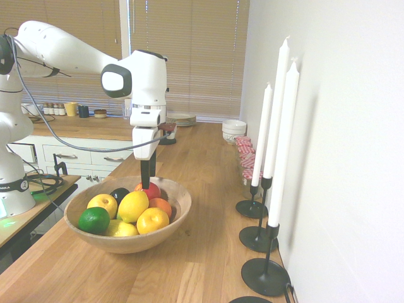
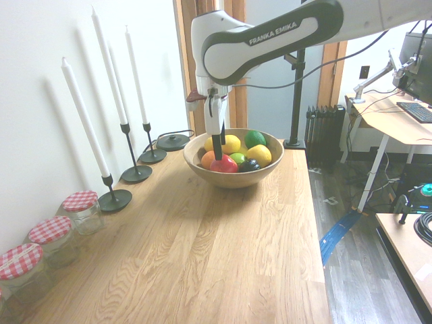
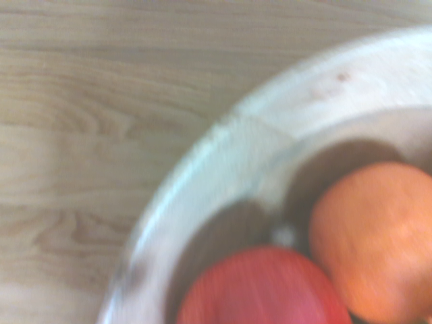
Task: Take red apple out of the basket
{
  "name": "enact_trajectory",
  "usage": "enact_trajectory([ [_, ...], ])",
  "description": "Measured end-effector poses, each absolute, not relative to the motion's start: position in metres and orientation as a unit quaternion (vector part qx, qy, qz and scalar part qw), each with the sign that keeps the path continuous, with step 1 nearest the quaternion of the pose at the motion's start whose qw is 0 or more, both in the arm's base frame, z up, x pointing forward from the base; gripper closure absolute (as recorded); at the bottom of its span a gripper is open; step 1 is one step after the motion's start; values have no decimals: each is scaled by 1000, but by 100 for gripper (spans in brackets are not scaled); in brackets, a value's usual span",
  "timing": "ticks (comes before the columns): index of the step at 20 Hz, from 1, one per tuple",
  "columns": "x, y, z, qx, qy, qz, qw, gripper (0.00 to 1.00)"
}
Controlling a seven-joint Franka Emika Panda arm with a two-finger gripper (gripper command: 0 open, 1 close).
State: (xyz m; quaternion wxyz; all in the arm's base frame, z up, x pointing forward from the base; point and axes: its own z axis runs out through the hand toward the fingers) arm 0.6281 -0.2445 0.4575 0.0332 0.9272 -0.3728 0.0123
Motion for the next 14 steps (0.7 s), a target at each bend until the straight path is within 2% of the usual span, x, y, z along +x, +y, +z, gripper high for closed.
enact_trajectory([
  [9, 633, -246, 424, 925, -378, -12, 30, 0],
  [10, 632, -246, 423, 925, -379, -13, 28, 100],
  [14, 628, -250, 412, 922, -386, -16, 24, 100],
])
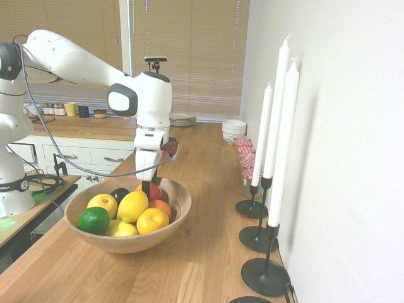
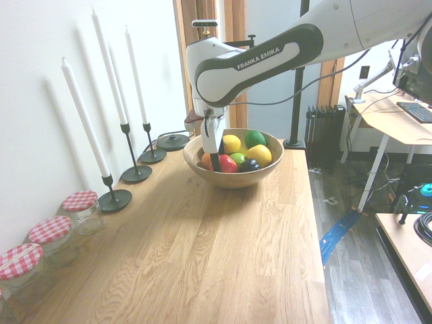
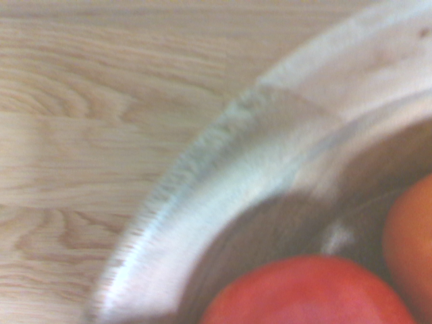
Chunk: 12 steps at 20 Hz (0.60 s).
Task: Take red apple out of the basket
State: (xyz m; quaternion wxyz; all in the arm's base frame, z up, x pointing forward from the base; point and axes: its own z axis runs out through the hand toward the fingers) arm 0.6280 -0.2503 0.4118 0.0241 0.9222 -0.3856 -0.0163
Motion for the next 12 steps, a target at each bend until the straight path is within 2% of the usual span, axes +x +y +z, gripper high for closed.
enact_trajectory([
  [12, 616, -254, 405, 919, -395, -13, 17, 100],
])
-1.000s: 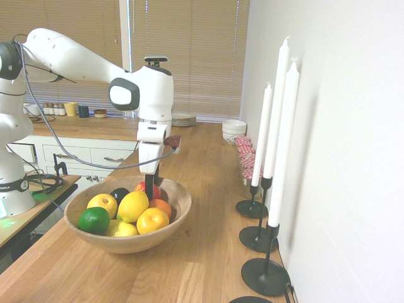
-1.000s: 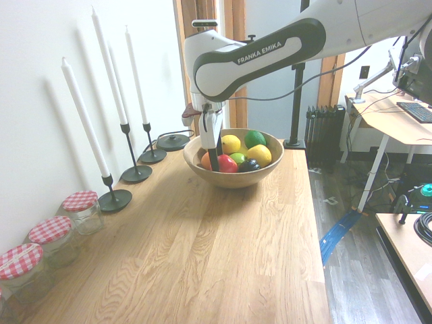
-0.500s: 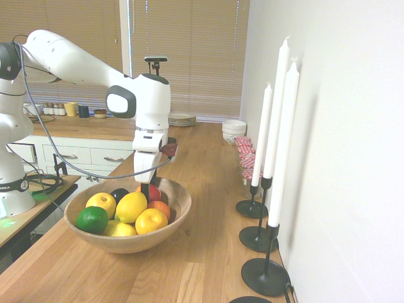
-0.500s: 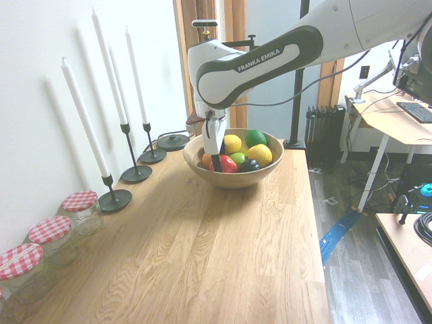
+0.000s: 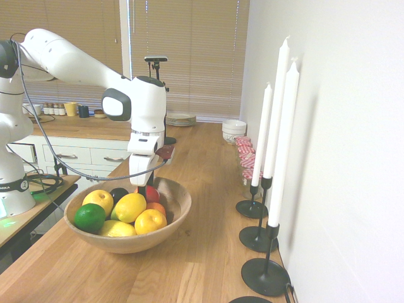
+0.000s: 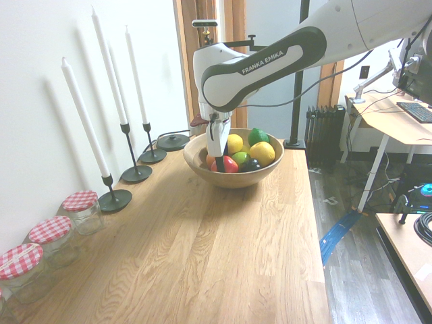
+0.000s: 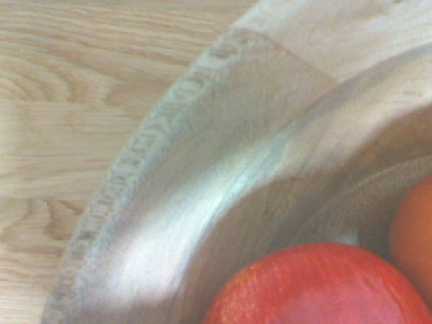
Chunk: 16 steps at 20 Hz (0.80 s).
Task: Take red apple out of the basket
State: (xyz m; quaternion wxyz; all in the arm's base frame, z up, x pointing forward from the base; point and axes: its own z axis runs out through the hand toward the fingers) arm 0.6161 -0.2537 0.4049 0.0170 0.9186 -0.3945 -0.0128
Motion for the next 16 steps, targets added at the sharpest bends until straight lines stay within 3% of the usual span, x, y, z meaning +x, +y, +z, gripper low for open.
enact_trajectory([
  [4, 609, -253, 428, 916, -402, 2, 11, 100],
  [9, 587, -236, 521, 905, -422, 49, -6, 100],
  [16, 597, -103, 586, 892, -441, 99, -13, 100],
])
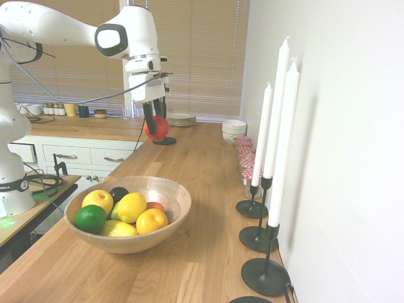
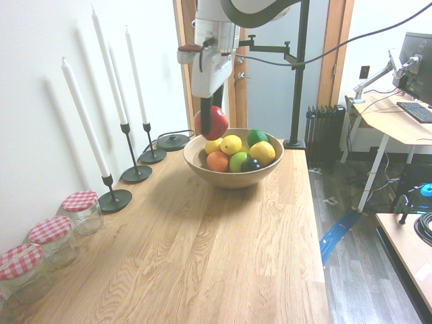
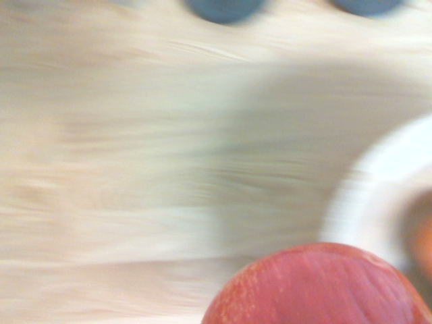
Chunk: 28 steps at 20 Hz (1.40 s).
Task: Take red apple out of the basket
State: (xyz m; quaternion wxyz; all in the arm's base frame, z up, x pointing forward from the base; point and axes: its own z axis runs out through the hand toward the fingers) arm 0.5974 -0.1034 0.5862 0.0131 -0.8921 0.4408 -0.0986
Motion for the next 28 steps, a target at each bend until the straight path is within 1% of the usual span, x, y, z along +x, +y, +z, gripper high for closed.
enact_trajectory([
  [3, 609, -38, 573, -889, 446, -103, 20, 100],
  [6, 618, -2, 536, -889, 448, -95, 22, 100],
  [10, 637, 15, 461, -890, 448, -77, 13, 100],
  [13, 649, 23, 417, -890, 452, -65, 8, 100],
  [17, 658, 34, 372, -888, 457, -55, 5, 100],
  [20, 661, 41, 358, -887, 458, -56, 7, 100],
  [21, 661, 42, 358, -887, 458, -56, 8, 0],
  [28, 661, 48, 358, -885, 463, -54, 11, 0],
])
